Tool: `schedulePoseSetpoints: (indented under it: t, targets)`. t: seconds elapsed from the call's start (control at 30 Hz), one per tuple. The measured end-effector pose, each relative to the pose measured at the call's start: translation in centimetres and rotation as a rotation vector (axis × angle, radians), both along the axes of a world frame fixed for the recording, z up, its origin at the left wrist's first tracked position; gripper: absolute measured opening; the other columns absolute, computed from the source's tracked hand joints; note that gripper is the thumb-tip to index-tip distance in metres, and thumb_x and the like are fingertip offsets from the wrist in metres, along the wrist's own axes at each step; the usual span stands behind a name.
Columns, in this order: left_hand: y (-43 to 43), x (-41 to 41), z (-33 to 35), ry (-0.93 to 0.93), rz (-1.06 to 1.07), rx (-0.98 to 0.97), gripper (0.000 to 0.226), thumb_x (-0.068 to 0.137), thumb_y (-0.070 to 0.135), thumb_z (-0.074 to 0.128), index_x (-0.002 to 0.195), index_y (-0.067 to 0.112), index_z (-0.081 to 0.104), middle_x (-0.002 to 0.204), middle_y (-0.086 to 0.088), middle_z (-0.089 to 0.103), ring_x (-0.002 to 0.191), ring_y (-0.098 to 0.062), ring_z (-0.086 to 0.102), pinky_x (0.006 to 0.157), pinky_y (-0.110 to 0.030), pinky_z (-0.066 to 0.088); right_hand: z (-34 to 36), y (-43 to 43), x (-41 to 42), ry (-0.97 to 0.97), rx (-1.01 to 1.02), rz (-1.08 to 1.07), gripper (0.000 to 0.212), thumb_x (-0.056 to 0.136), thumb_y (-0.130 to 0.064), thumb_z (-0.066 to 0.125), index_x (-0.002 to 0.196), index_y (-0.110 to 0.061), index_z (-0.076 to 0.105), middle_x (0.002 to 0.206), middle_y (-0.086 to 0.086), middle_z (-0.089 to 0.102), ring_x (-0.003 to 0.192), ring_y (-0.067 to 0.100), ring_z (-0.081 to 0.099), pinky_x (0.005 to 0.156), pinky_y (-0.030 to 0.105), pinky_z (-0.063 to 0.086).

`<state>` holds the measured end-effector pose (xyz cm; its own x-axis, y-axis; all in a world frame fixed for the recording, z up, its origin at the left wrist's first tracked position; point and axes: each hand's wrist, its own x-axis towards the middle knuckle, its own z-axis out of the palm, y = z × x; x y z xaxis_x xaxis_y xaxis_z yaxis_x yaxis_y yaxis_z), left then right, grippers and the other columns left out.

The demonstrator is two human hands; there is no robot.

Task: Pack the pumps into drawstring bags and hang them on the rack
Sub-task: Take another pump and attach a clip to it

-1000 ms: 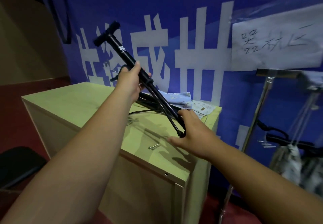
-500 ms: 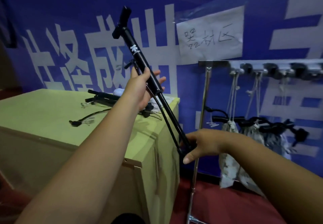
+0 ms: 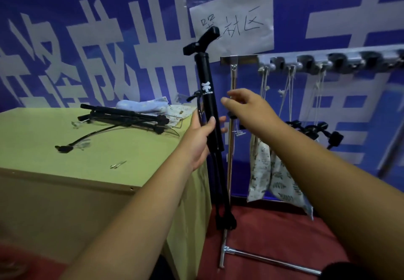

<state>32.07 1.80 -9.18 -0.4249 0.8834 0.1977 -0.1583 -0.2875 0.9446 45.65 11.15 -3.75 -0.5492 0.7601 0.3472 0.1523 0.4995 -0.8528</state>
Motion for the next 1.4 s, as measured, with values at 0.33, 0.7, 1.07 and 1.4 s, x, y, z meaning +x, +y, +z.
schedulePoseSetpoints:
  t: [0.33,0.7,1.07,1.4]
  targets:
    - [0.7,1.7,-5.8,-0.074,-0.041,-0.083,0.024,0.113,0.026,0.049,0.131,0.038,0.06,0.112,0.0,0.079,0.107,-0.025,0.07,0.095,-0.043,0.055,-4.0,0.9,-2.1,0.188,-0.272,0.068,0.064,0.085,-0.076,0.071,0.13,-0.032,0.063,0.13,-0.003,0.07,0.115,0.027,0.075,0.103,0.055,0.059]
    - [3.1,1.8,-10.9,-0.058,0.189,-0.217,0.033,0.114,0.023,0.045,0.09,0.017,0.067,0.059,0.011,0.043,0.055,-0.008,0.036,0.048,-0.022,0.029,-10.7,1.7,-1.0,0.3,-0.415,0.135,0.024,0.103,-0.021,0.068,0.122,-0.017,0.055,0.095,0.013,0.065,0.081,0.024,0.065,0.084,0.053,0.066]
    - [4.0,1.5,-12.4,-0.177,0.161,-0.164,0.027,0.115,0.013,0.04,0.112,0.001,0.064,0.07,-0.002,0.04,0.043,-0.002,0.049,0.041,-0.017,0.042,-19.1,2.3,0.0,0.157,-0.437,0.053,0.031,0.104,-0.023,0.067,0.132,-0.028,0.056,0.119,0.025,0.071,0.093,0.036,0.074,0.091,0.062,0.062]
    - [4.9,1.3,-16.3,-0.311,0.159,-0.206,0.02,0.105,0.003,0.057,0.102,0.008,0.076,0.093,-0.016,0.075,0.082,-0.025,0.071,0.075,-0.035,0.059,-25.6,-0.3,-0.2,-0.04,-0.52,0.106,0.033,0.091,-0.019,0.065,0.112,-0.044,0.064,0.084,-0.004,0.073,0.078,0.012,0.071,0.087,0.045,0.058]
